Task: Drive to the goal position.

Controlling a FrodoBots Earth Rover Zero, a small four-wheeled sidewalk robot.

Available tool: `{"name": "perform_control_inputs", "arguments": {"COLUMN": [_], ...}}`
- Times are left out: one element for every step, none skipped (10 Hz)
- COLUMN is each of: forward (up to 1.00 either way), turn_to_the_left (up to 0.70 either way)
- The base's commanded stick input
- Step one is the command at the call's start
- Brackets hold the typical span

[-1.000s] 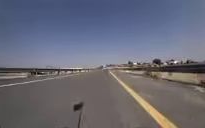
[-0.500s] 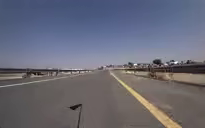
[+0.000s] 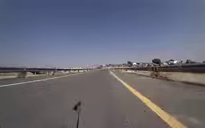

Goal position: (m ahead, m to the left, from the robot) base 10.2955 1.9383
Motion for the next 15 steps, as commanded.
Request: {"name": "perform_control_inputs", "arguments": {"forward": [1.0,1.0,1.0,1.0,1.0,1.0,1.0,1.0,1.0,1.0,1.0,1.0,1.0,1.0,1.0], "turn_to_the_left": [0.0,0.0,0.0,0.0,0.0,0.0,0.0,0.0,0.0,0.0,-0.01,-0.03,-0.18,-0.22,0.0]}}
